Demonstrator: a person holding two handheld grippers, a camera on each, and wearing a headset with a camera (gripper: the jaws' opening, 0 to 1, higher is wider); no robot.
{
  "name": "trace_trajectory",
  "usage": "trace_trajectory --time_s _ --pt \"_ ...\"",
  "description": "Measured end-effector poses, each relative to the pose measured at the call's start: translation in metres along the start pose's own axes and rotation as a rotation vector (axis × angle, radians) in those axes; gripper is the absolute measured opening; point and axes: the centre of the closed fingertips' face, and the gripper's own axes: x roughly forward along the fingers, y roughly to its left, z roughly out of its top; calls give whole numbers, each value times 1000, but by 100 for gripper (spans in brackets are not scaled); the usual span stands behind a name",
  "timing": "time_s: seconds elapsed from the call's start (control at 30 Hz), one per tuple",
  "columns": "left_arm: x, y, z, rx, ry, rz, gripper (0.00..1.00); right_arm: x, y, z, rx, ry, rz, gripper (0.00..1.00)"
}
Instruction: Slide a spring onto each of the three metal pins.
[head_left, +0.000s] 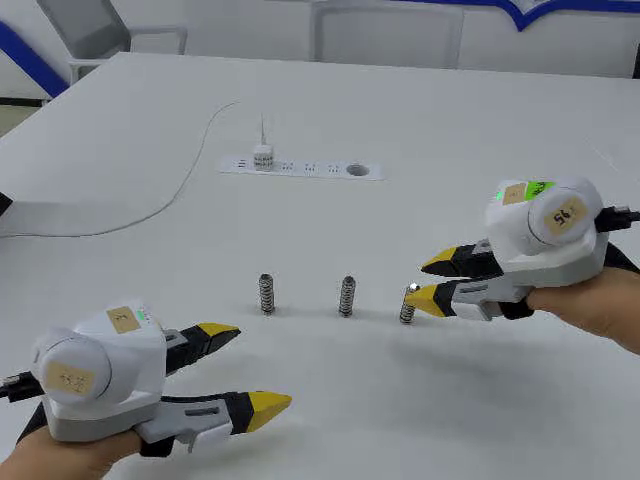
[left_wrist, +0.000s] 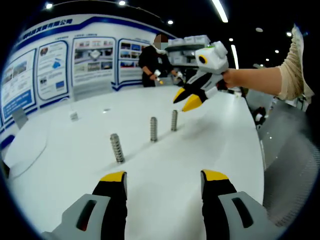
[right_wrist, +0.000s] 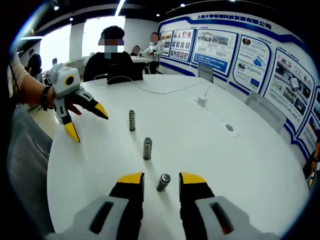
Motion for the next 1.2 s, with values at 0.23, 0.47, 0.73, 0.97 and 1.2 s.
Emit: trace_trajectory --time_s 0.23,0.47,0.73,0.97,1.2 --pt "-2 4 2 -1 -5 9 61 -10 5 -2 30 -46 -1 32" --pt "-6 9 4 -4 -11 23 62 -17 11 -11 37 -63 -5 35" --pt "-7 13 4 -8 -13 32 63 -25 15 -19 58 -82 -17 41" --pt "-10 16 4 -14 -17 43 63 -32 20 -23 68 -94 -21 46" --pt "-11 16 4 -17 -16 48 64 -35 28 -25 81 -107 -26 50"
